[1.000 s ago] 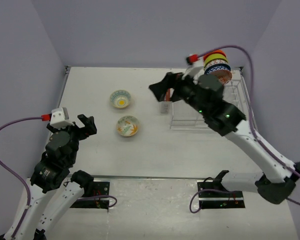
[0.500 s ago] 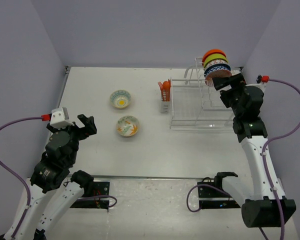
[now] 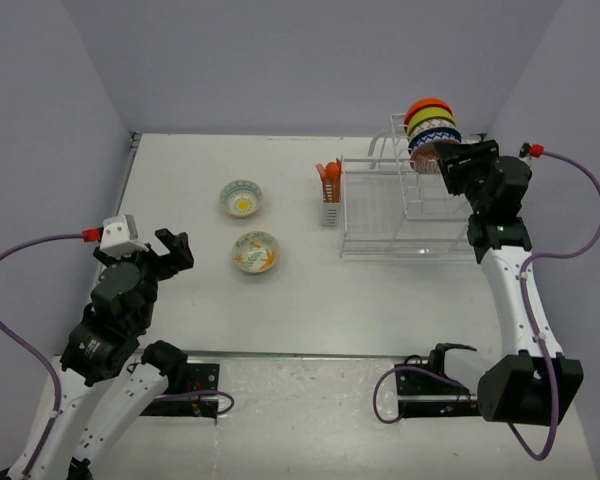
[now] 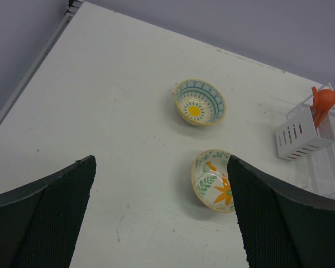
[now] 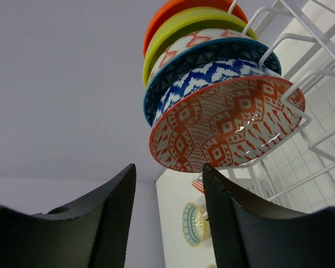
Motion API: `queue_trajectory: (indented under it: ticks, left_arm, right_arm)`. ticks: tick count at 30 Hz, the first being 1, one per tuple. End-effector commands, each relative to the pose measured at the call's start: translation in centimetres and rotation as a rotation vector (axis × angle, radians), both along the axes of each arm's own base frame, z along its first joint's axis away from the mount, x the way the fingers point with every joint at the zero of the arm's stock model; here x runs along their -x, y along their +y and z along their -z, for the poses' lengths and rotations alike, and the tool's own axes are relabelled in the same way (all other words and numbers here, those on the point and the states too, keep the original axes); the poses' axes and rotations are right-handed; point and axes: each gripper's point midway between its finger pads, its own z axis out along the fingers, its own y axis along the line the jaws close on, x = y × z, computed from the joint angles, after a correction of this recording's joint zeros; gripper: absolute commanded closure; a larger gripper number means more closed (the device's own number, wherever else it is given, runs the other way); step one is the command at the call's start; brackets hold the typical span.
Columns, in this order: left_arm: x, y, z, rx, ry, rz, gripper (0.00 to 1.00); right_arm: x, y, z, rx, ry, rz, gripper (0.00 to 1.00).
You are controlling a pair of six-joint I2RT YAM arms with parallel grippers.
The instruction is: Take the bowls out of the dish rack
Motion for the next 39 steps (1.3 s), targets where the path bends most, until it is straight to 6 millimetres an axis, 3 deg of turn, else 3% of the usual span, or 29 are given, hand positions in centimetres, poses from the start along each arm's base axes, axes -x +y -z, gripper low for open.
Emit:
queue_trajectory:
  ticks: [1,4,11,16,24,28,32,36,39]
  left_arm:
    - [-0.3,-0.1,-0.3,0.013,-0.025,-0.005,0.00]
    - [-0.3,0.0,-0.4,0.015,-0.028,-0.010,0.00]
    - [-0.3,-0.1,-0.4,0.017,-0.029,-0.007,0.00]
    - [-0.3,-0.1,-0.5,0.017,-0.031,-0.007,0.00]
    - [-0.2,-0.1,-0.5,0.019,-0.033,-0.003,0.00]
    - [-0.2,-0.1,-0.5,0.018,-0.032,-0.004,0.00]
    - [-0.3,-0.2,-0.5,0.019,-0.033,-0.001,0.00]
    - [-0.3,-0.2,-0.4,0.018,-0.030,-0.001,0.00]
    - [-0.3,-0.2,-0.5,0.018,-0.032,-0.001,0.00]
  right_arm:
    - [-1.1,-0.3,-3.5,-0.031,-0.094,-0.001,0.50]
    - [-1.5,-0.2,-4.3,-0.037,-0.114,-0.009,0.55]
    - [-3.0,0.0,-3.9,-0.053,-0.109,-0.030,0.59]
    - [-3.6,-0.2,-3.2,-0.078,-0.094,-0.020,0.77]
    - [-3.5,-0.9,-2.1,-0.120,-0.084,0.026,0.78]
    - [-2.9,-1.7,-1.1,-0.154,-0.084,0.087,0.85]
    - [-2.8,-1.8,-1.6,-0.156,-0.098,0.089,0.87]
    - [-2.7,-1.5,-2.1,-0.175,-0.110,0.076,1.00]
    - [-2.3,-1.3,-2.8,-0.195,-0.137,0.065,1.00]
